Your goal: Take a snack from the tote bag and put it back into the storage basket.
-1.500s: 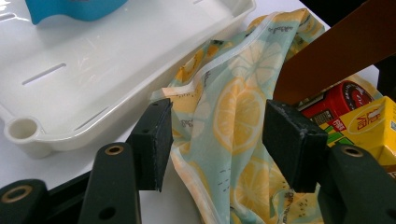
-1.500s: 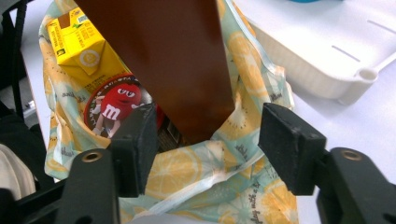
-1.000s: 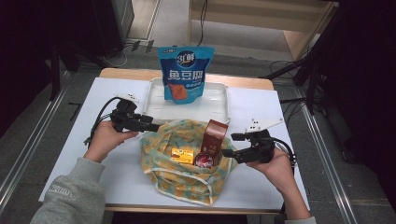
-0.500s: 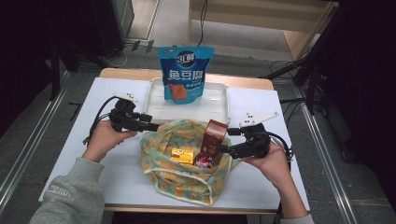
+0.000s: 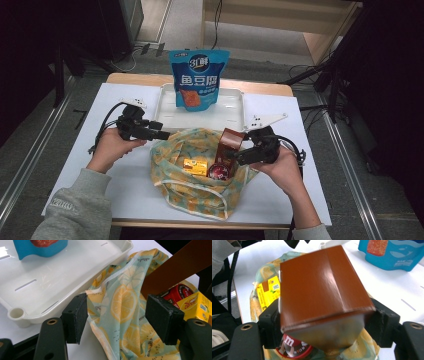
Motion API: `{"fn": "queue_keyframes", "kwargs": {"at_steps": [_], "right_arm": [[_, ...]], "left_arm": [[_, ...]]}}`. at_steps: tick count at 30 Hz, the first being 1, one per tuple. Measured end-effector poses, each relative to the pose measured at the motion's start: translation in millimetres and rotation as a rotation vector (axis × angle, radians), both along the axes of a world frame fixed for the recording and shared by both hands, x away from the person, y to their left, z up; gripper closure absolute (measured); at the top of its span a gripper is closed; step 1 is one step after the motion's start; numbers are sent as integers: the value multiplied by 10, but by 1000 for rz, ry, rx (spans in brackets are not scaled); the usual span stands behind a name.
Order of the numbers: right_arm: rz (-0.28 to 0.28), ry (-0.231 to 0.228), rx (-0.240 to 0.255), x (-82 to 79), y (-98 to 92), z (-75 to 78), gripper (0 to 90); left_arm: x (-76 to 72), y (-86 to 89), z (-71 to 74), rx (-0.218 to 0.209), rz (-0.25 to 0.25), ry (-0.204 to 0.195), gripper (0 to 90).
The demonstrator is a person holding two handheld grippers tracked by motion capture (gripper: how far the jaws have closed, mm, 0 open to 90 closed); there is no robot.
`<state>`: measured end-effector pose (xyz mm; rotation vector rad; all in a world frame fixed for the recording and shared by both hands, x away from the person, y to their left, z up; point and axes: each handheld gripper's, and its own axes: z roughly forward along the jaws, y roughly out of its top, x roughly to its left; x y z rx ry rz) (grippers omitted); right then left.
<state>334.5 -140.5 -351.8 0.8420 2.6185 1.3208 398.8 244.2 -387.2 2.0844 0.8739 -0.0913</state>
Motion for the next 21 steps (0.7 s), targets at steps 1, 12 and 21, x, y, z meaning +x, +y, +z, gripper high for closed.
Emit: {"fn": "queue_keyframes", "kwargs": {"at_steps": [1, 12, 21], "right_arm": [[-1, 2, -5, 6, 13, 5, 267], [21, -18, -28, 59, 118, 103, 310], [27, -44, -68, 47, 186, 161, 396]], "left_arm": [[2, 0, -3, 0, 0, 0, 351], [-2, 14, 12, -9, 3, 1, 351], [1, 24, 13, -14, 3, 3, 351]]}}
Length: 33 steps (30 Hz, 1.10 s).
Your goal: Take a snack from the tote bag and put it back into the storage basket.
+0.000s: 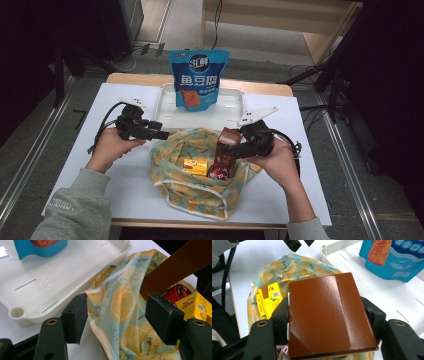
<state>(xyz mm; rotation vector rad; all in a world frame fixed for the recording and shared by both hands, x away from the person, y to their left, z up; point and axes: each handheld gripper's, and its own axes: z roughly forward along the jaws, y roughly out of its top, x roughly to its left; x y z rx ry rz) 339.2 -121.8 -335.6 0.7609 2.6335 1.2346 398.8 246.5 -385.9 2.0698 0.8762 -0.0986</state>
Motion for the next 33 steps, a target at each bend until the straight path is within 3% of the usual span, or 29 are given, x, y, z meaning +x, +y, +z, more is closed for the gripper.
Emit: {"fn": "queue_keyframes", "kwargs": {"at_steps": [7, 13, 19, 33], "right_arm": [[-12, 17, 9, 39, -19, 55, 413], [-23, -3, 31, 32, -81, 118, 416], [-25, 7, 45, 36, -129, 178, 419], [-16, 15, 73, 91, -201, 537, 423]], "left_arm": [[5, 14, 3, -2, -2, 2, 349], [5, 3, -9, 1, -7, 8, 349], [0, 13, -1, -1, -11, 8, 349], [-18, 26, 20, -8, -16, 6, 347]]}}
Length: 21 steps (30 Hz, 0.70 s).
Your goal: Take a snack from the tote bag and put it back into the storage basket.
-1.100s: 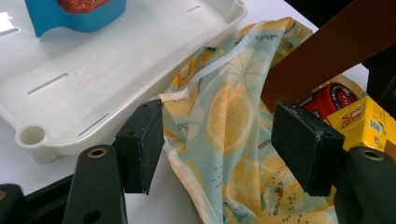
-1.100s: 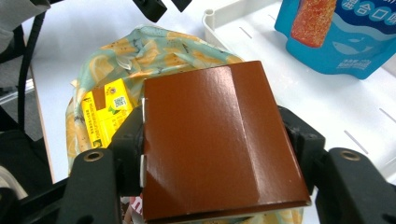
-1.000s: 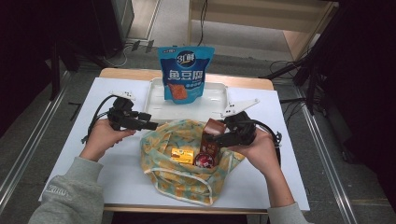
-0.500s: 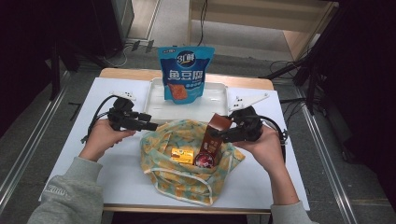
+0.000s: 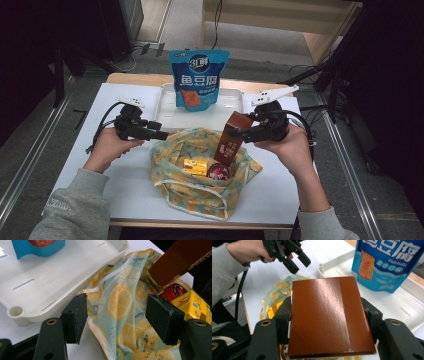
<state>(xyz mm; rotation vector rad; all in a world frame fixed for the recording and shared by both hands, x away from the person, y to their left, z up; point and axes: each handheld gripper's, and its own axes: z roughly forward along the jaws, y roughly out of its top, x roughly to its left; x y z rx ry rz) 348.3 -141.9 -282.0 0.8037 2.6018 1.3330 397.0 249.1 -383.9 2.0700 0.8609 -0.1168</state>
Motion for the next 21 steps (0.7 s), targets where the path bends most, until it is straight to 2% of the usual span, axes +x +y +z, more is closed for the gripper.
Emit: {"fn": "queue_keyframes", "kwargs": {"at_steps": [10, 14, 21], "right_arm": [[9, -15, -18, 18, -8, 190, 425], [17, -23, 3, 24, -13, 280, 426], [-11, -45, -8, 109, -44, 432, 427]], "left_arm": [[-9, 14, 16, -1, 3, -2, 346], [-13, 11, 21, -5, 2, -1, 346], [-17, 13, 29, -8, 3, -4, 346]]}}
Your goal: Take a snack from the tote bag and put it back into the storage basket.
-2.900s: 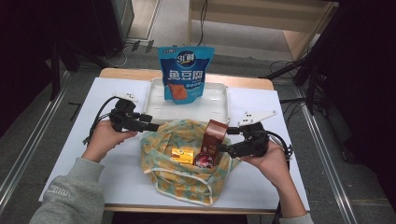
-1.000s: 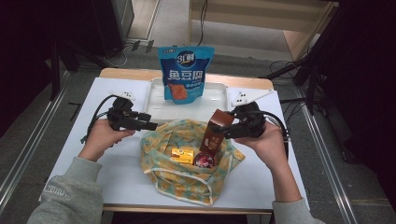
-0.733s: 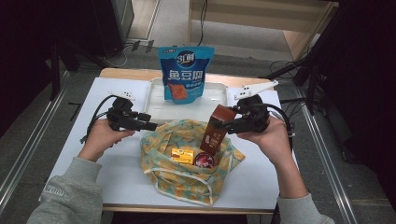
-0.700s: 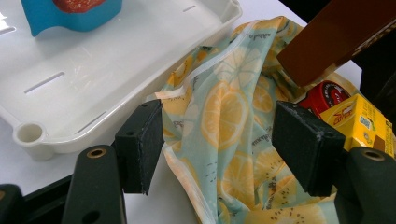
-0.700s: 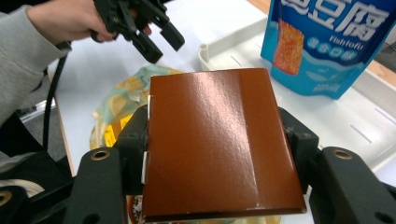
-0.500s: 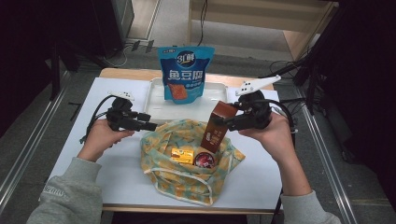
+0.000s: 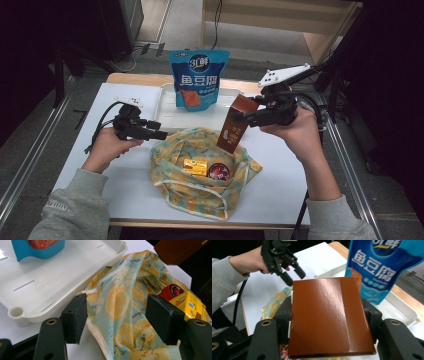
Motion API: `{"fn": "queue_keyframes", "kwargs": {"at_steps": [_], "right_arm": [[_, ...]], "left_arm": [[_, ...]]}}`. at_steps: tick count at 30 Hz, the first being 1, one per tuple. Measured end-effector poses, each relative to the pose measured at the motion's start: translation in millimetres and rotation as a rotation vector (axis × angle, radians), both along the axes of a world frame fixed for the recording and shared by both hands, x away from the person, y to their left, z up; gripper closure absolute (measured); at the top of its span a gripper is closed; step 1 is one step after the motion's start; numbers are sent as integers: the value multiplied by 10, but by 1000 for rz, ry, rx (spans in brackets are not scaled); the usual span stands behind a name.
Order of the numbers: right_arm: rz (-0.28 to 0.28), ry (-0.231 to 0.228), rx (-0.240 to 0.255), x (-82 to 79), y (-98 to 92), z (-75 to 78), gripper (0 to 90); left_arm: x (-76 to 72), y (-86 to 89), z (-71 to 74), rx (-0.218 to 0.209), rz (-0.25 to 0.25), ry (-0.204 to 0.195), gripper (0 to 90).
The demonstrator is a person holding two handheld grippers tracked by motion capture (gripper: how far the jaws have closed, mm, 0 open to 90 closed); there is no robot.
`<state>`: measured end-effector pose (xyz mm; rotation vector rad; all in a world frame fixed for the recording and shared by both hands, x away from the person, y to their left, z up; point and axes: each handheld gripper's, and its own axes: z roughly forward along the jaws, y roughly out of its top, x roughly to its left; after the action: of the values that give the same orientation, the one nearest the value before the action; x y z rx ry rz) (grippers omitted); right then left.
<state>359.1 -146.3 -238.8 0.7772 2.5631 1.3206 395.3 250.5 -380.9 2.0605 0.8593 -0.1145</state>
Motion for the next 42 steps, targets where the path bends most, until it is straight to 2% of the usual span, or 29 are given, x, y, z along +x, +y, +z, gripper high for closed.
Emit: {"fn": "queue_keyframes", "kwargs": {"at_steps": [6, 15, 16, 23, 30, 37, 42], "right_arm": [[-28, -19, -6, 125, -37, 127, 428], [-52, -16, -10, 290, -31, 131, 429], [-55, -17, -13, 355, -19, 139, 428], [-74, -17, -23, 513, 45, 143, 429], [-92, -8, -40, 700, 184, 33, 429], [-101, 3, -41, 818, 280, -53, 430], [-114, 19, -51, 929, 376, -171, 432]], "left_arm": [[4, 10, -3, 8, 2, -1, 346], [16, 26, -17, 10, 3, 3, 346], [16, 28, -19, 12, 4, 3, 346], [14, 33, -15, 8, 3, 3, 346], [15, 41, -14, 2, 0, 3, 346], [16, 41, -14, 1, -2, 2, 346], [20, 38, -20, 3, -9, 2, 346]]}}
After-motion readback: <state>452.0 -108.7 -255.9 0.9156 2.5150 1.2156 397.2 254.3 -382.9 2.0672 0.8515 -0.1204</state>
